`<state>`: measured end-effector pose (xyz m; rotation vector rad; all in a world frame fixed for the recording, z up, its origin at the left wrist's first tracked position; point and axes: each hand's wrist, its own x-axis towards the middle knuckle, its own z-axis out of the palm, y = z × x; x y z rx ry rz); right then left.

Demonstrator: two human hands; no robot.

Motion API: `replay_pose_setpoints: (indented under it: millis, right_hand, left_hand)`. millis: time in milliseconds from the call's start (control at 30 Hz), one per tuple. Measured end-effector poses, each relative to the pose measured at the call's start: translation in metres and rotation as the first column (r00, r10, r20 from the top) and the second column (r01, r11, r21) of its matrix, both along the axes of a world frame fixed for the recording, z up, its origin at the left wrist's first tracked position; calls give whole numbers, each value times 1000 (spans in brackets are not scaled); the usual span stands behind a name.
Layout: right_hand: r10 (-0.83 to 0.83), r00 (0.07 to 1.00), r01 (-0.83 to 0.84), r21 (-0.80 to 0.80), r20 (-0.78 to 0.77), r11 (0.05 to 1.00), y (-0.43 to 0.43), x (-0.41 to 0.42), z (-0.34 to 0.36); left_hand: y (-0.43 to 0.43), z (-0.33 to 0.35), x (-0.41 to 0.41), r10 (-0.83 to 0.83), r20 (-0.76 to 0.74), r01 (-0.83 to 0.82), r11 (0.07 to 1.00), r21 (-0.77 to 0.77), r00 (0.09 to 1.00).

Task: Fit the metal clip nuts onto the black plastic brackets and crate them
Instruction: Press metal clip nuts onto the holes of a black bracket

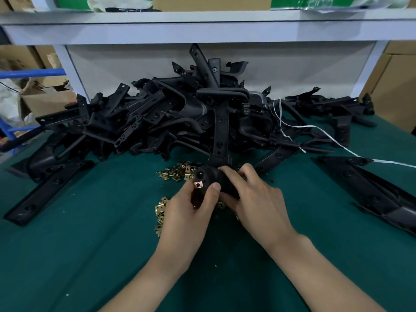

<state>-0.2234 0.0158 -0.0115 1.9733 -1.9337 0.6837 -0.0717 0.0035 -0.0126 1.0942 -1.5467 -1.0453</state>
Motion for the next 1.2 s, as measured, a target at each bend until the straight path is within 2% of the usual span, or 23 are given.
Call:
replay_pose_setpoints:
  millis: [167, 633, 1000, 1200]
  right_hand:
    - [9, 1000, -10, 32, 20, 999, 1, 2, 1]
    - [13, 999, -13, 0, 52, 1000, 3, 5, 1]
    - [3, 999, -1, -42, 52, 999, 2, 5, -1]
    - [-6, 999, 9, -62, 47, 998, 2, 10, -3]
  left_hand:
    - [1, -3, -1, 37, 5, -37, 999, -30, 999]
    - [1, -5, -2, 71, 85, -59, 989, -133, 994]
    - [2, -4, -2, 84, 79, -76, 992, -103, 993]
    - [2, -5, 0, 211, 259, -172, 971, -163, 943]
